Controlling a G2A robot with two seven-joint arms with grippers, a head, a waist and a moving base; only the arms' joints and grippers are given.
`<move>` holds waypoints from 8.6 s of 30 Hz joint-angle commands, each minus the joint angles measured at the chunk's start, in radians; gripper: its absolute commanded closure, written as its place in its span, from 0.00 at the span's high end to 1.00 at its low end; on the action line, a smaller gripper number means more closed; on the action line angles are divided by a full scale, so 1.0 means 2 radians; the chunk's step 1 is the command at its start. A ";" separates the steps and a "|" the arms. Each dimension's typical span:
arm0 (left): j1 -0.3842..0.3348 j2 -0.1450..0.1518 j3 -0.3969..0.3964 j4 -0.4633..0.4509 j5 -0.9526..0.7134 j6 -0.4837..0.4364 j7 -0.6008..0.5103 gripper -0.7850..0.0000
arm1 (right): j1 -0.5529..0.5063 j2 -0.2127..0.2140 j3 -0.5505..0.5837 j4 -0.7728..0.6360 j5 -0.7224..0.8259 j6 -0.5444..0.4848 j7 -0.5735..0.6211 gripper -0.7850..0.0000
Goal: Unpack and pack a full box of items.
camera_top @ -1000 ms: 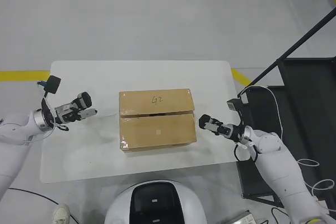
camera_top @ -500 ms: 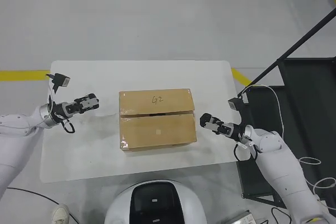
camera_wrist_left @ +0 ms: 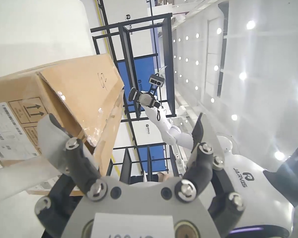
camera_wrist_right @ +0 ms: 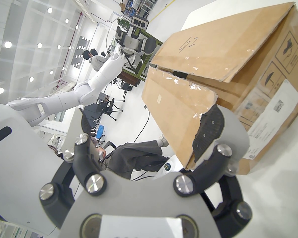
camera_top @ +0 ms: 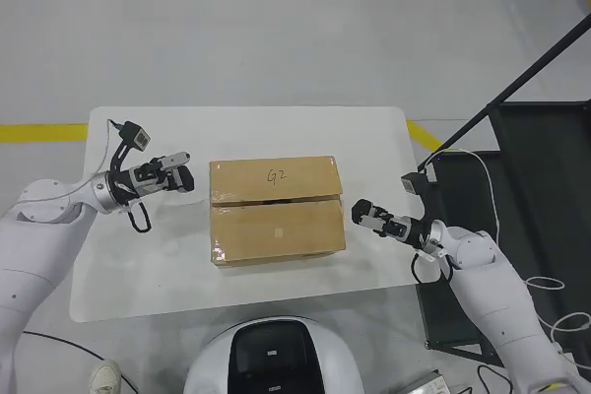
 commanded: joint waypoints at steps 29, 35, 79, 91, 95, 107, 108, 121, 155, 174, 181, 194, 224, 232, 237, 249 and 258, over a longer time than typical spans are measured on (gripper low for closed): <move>0.000 0.000 0.000 0.000 0.002 0.000 0.001 1.00 | 0.031 -0.008 -0.038 0.024 -0.013 0.044 -0.041 1.00; 0.000 0.000 0.000 0.000 0.002 0.000 0.001 1.00 | 0.047 -0.011 -0.051 0.048 -0.002 0.038 -0.038 1.00; 0.000 0.000 0.000 0.000 0.002 0.000 0.001 1.00 | -0.051 0.021 -0.068 -0.133 0.131 0.148 0.148 1.00; 0.000 0.000 0.000 0.000 0.002 0.000 0.001 1.00 | -0.031 0.024 -0.134 -0.112 0.018 0.142 0.142 1.00; 0.000 0.000 0.000 0.000 0.002 0.000 0.001 1.00 | -0.017 0.021 -0.146 -0.095 -0.056 0.113 0.098 1.00; 0.000 0.000 0.000 0.000 0.002 0.000 0.001 1.00 | -0.024 0.012 -0.170 -0.086 -0.155 0.059 -0.021 1.00; 0.000 0.000 0.000 0.000 0.002 0.000 0.001 1.00 | -0.026 0.011 -0.172 -0.084 -0.153 0.056 -0.031 1.00; 0.000 0.000 0.000 0.000 0.002 0.000 0.001 1.00 | -0.023 0.003 -0.203 -0.051 -0.137 0.022 -0.064 1.00; 0.077 0.014 -0.044 -0.144 -0.007 0.122 -0.095 1.00 | -0.097 0.060 -0.057 -0.163 0.186 0.042 0.042 1.00; 0.065 -0.012 -0.005 -0.095 0.006 0.176 -0.066 1.00 | -0.097 0.060 -0.057 -0.163 0.186 0.042 0.042 1.00; 0.030 -0.031 0.006 -0.050 -0.001 0.176 -0.064 1.00 | -0.097 0.060 -0.057 -0.163 0.186 0.042 0.042 1.00; -0.025 -0.055 0.002 -0.019 -0.014 0.175 -0.052 1.00 | -0.097 0.060 -0.057 -0.163 0.186 0.042 0.042 1.00; -0.149 -0.135 0.061 0.149 -0.023 0.161 0.010 1.00 | -0.097 0.060 -0.057 -0.163 0.186 0.042 0.042 1.00; -0.137 -0.140 0.061 0.129 -0.012 0.182 0.091 1.00 | -0.097 0.060 -0.057 -0.163 0.186 0.042 0.042 1.00; -0.132 -0.153 0.062 0.130 -0.015 0.183 0.136 1.00 | -0.097 0.060 -0.057 -0.163 0.186 0.042 0.042 1.00; -0.157 -0.197 0.083 0.234 0.004 0.213 0.211 1.00 | -0.097 0.060 -0.057 -0.163 0.186 0.042 0.042 1.00; -0.176 -0.222 0.101 0.295 0.057 0.208 0.223 1.00 | -0.097 0.060 -0.057 -0.163 0.186 0.042 0.042 1.00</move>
